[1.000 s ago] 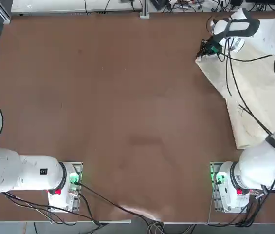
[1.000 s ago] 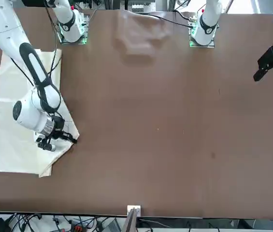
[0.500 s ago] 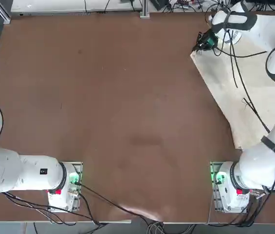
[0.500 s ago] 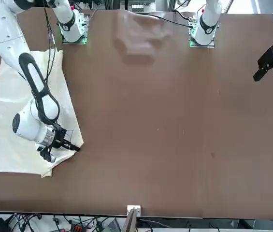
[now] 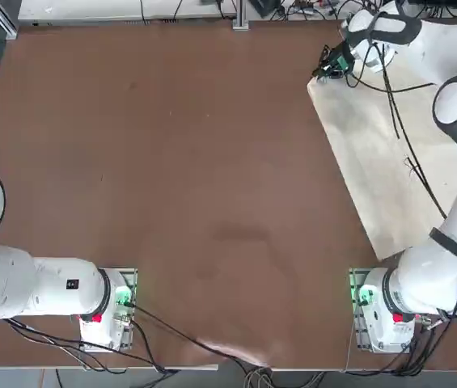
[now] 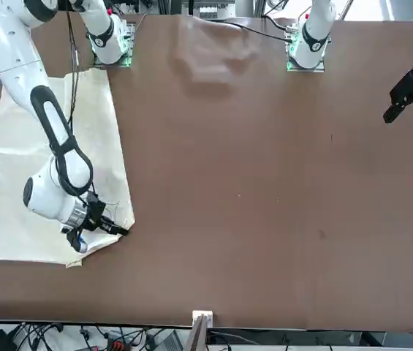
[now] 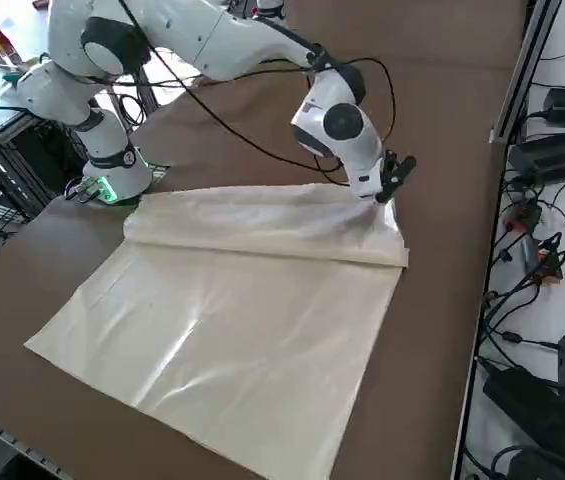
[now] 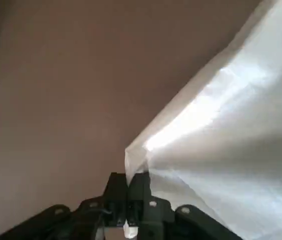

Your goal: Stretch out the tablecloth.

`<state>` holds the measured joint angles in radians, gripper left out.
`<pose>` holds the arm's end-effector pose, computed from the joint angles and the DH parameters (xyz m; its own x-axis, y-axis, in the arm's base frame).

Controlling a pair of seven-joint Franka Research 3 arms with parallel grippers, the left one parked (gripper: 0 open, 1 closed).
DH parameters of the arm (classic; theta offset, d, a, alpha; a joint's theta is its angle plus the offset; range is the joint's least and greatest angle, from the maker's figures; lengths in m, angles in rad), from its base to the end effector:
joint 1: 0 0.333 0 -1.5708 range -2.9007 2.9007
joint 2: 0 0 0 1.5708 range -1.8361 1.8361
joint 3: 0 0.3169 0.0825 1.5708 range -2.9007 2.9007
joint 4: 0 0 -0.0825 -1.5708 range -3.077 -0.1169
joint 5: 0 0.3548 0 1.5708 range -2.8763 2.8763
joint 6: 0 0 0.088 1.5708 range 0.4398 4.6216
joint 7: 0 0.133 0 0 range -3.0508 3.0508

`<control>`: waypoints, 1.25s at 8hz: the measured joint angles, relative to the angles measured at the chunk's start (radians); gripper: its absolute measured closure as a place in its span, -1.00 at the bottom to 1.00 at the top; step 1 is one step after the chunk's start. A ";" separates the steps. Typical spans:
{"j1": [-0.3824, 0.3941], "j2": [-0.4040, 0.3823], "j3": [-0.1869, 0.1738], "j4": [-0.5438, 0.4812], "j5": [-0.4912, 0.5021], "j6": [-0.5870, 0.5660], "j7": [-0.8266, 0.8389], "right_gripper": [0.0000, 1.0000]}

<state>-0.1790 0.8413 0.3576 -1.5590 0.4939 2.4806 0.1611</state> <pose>0.6921 0.0921 0.1818 0.8899 -0.4341 -0.1401 -0.4371 -0.7237 -0.5341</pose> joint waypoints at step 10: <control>0.037 0.129 -0.029 0.184 0.062 0.000 0.307 0.96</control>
<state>-0.1419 0.9701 0.3290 -1.3752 0.5557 2.4806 0.4685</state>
